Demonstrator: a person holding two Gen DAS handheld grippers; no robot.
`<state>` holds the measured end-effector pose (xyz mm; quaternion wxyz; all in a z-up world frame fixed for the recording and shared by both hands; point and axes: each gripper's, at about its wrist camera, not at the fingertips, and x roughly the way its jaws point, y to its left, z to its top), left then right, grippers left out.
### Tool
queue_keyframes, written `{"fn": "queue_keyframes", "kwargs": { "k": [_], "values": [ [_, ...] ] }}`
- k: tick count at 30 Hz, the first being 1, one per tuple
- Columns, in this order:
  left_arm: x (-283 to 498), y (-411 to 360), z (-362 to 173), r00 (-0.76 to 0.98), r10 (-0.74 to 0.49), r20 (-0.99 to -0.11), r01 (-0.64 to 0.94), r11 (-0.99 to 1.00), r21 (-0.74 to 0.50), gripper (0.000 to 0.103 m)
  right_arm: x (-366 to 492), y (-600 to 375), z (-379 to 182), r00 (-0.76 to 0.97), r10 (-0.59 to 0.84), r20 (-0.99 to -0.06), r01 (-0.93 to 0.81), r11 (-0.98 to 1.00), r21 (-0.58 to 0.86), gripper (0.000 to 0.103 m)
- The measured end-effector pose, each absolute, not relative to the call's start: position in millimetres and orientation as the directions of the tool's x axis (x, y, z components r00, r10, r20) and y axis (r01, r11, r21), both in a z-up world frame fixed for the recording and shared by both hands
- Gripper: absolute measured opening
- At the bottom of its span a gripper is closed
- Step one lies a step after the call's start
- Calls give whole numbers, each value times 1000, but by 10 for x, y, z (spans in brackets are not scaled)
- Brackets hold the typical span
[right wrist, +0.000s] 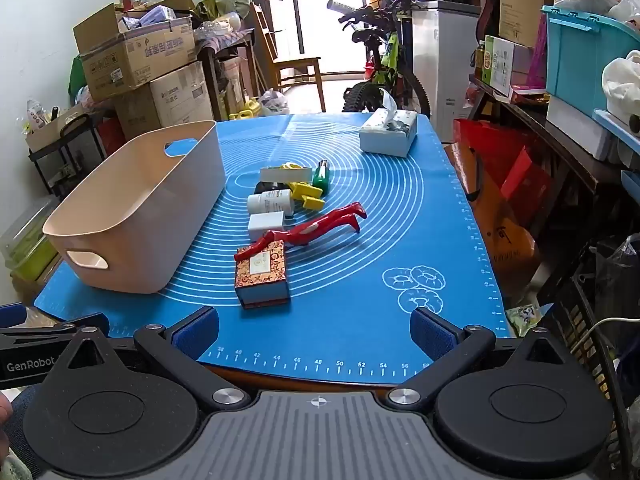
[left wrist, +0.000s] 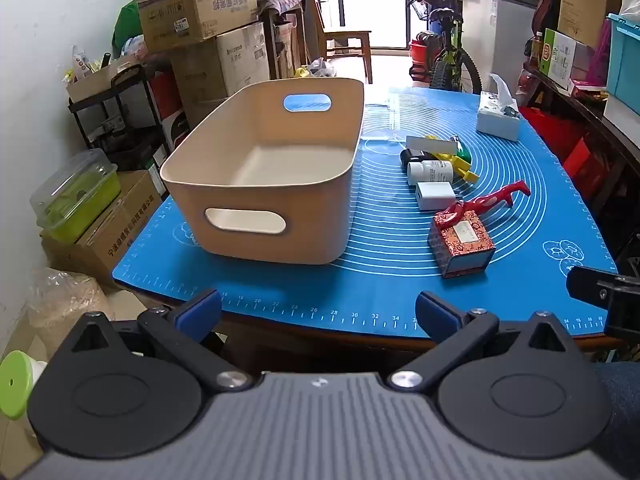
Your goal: Organize rigid objects
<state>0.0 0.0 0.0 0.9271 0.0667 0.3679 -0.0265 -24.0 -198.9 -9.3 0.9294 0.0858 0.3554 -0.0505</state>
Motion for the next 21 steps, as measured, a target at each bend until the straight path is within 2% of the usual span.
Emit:
{"fn": "queue_keyframes", "kwargs": {
  "k": [21],
  "values": [
    [-3, 2, 1, 731, 1, -683, 97, 990, 106, 102, -236, -1983, -105, 740, -31, -671, 155, 980, 126, 101]
  ]
}}
